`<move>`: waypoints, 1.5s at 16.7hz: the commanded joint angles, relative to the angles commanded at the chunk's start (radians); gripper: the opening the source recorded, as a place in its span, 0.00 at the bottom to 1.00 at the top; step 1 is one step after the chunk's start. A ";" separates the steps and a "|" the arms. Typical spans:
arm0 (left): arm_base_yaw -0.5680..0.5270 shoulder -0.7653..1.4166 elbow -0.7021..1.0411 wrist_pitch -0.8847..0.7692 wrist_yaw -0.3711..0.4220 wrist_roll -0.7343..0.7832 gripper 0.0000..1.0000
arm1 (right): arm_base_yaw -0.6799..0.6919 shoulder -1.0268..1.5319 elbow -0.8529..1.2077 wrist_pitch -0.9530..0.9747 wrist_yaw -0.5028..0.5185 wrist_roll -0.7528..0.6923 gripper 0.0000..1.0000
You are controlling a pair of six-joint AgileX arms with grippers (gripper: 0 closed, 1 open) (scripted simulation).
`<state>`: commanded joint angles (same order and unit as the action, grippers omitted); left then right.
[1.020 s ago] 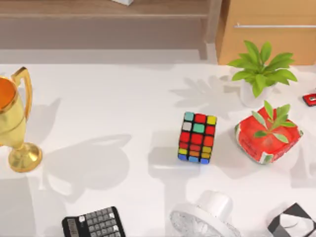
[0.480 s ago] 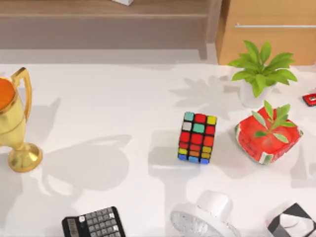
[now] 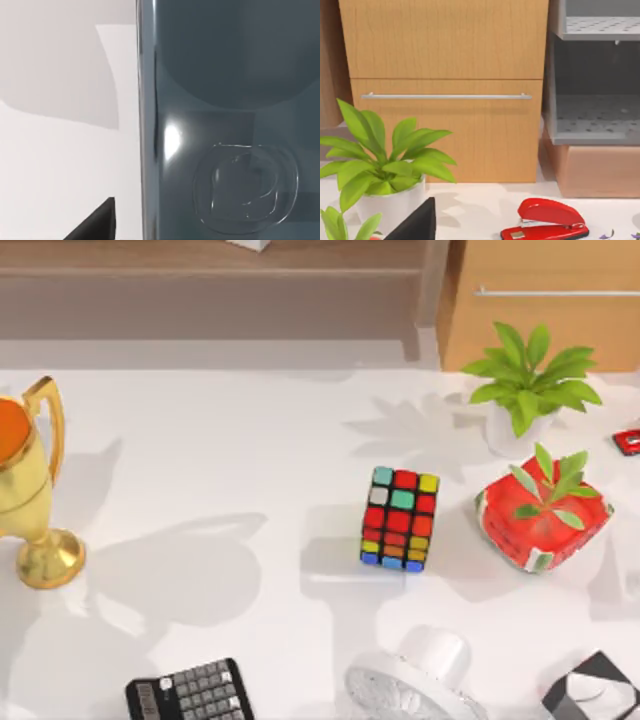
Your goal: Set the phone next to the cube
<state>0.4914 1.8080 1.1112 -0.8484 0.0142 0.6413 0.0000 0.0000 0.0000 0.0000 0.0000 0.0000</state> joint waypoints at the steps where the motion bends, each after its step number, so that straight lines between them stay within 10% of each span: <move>1: 0.000 0.000 0.000 0.000 0.000 0.000 1.00 | 0.000 0.000 0.000 0.000 0.000 0.000 1.00; 13: -0.001 0.083 -0.073 0.156 0.000 0.000 1.00 | 0.000 0.000 0.000 0.000 0.000 0.000 1.00; 25: -0.001 0.083 -0.073 0.156 0.000 0.000 0.10 | 0.000 0.000 0.000 0.000 0.000 0.000 1.00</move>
<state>0.4904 1.8913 1.0386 -0.6925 0.0145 0.6417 0.0000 0.0000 0.0000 0.0000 0.0000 0.0000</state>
